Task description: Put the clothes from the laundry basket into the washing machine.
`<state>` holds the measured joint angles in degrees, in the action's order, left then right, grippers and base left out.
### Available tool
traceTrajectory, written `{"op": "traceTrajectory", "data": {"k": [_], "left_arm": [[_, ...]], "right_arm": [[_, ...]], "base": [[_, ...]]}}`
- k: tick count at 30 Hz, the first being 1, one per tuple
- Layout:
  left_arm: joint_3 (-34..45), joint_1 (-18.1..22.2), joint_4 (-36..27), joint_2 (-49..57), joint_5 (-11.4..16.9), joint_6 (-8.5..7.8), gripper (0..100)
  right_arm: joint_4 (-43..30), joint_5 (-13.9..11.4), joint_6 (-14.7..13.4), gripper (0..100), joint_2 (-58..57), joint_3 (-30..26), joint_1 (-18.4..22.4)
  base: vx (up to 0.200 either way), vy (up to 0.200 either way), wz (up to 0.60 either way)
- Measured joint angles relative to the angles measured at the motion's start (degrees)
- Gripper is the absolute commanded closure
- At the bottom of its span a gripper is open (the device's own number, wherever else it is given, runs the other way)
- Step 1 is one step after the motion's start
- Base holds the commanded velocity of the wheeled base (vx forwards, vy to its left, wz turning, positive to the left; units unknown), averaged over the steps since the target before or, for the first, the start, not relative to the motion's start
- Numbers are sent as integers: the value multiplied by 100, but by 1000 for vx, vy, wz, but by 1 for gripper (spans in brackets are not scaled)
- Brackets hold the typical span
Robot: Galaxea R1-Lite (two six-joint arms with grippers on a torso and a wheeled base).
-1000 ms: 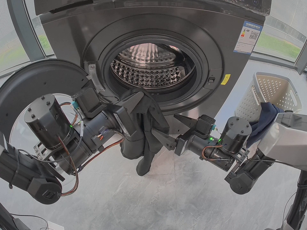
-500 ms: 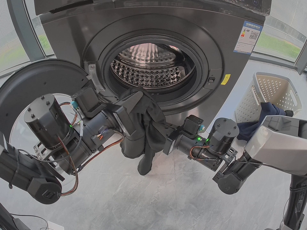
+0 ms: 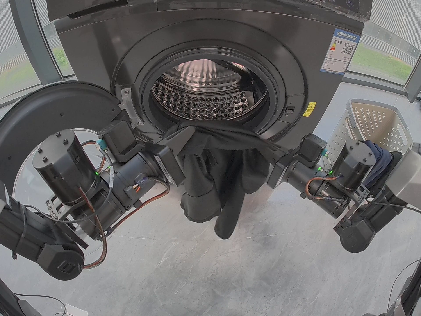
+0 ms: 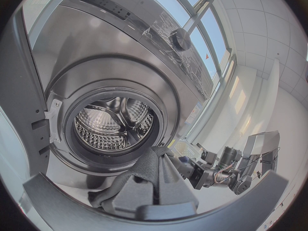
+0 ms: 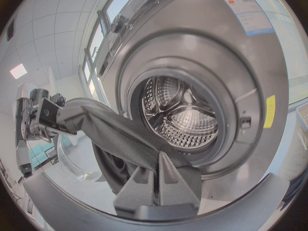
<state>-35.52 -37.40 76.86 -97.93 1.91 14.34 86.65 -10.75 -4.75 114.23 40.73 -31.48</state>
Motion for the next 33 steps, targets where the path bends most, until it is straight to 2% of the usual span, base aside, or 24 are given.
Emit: {"op": "traceTrajectory", "data": {"k": [7, 8, 22, 28, 33], "left_arm": [[135, -44, -11, -6, 57, -5, 100], [165, -50, -15, -13, 62, -6, 0], [185, 11, 156, -511, 139, -17, 0], [276, 63, 541, -916, 128, -20, 0], [466, 141, 1108, -1235, 123, -33, 0]], "right_arm": [[-5, 167, -28, 100, -288, 216, 37], [-13, 173, -35, 100, -332, 232, 33], [-457, 224, -52, 100, -833, -22, -510], [-853, 542, -178, 100, -883, 373, -603], [-1392, 945, -699, 100, -898, 867, -683]], "base": [[0, 0, 0], [0, 0, 0], [0, 0, 0], [0, 0, 0], [0, 0, 0]]}}
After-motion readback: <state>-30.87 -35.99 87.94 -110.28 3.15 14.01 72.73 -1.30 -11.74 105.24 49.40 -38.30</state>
